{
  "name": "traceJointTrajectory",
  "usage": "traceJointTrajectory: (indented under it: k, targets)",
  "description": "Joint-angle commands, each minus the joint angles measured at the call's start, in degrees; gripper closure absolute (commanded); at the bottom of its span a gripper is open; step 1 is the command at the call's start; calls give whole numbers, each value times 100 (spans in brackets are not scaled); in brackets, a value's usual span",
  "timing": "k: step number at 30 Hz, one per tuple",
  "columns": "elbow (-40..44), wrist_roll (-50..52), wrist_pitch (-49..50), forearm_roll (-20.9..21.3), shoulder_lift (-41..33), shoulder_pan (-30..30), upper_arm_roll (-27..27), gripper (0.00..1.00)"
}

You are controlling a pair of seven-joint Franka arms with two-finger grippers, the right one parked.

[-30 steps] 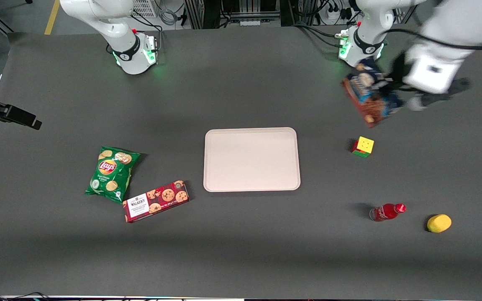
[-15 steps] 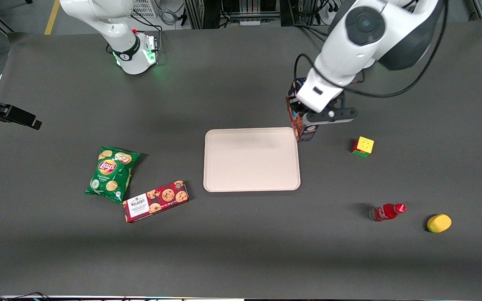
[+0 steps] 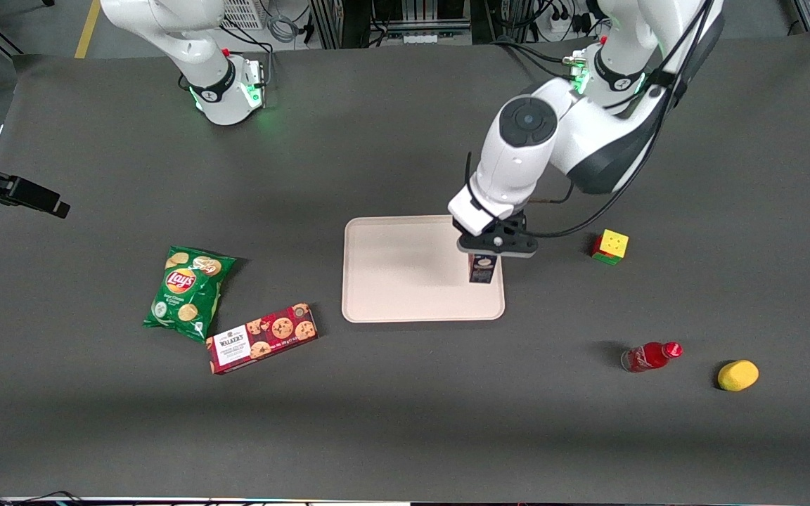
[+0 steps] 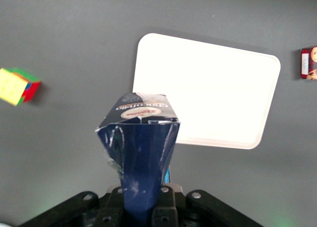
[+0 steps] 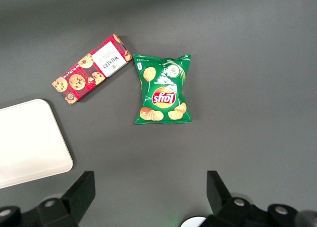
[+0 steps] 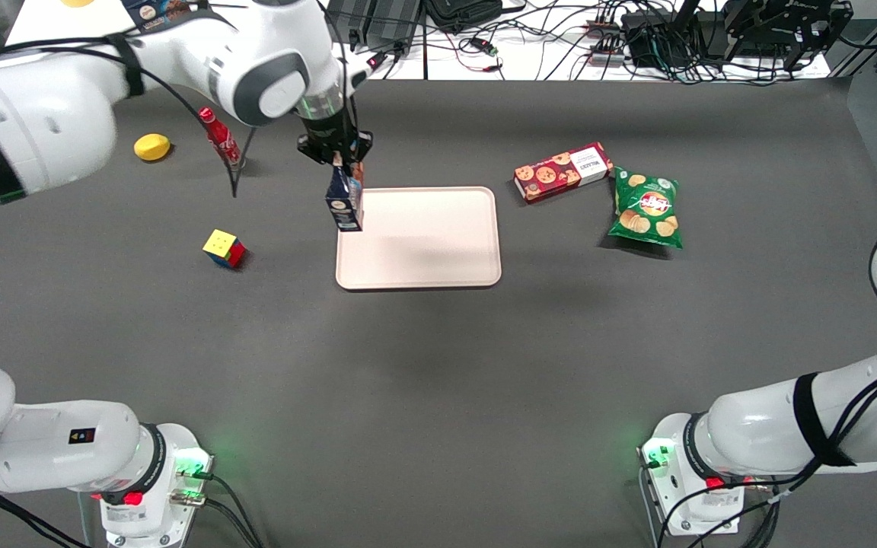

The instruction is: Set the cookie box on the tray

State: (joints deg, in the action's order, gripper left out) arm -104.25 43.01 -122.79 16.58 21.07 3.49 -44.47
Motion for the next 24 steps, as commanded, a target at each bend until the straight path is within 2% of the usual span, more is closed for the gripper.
traceJointTrajectory:
  k: [1, 13, 24]
  targets:
    - [239, 234, -254, 731, 661, -76, 44, 97]
    - [415, 998, -360, 680, 1435, -24, 343, 97]
    - [424, 1306, -307, 697, 1629, -111, 343, 97]
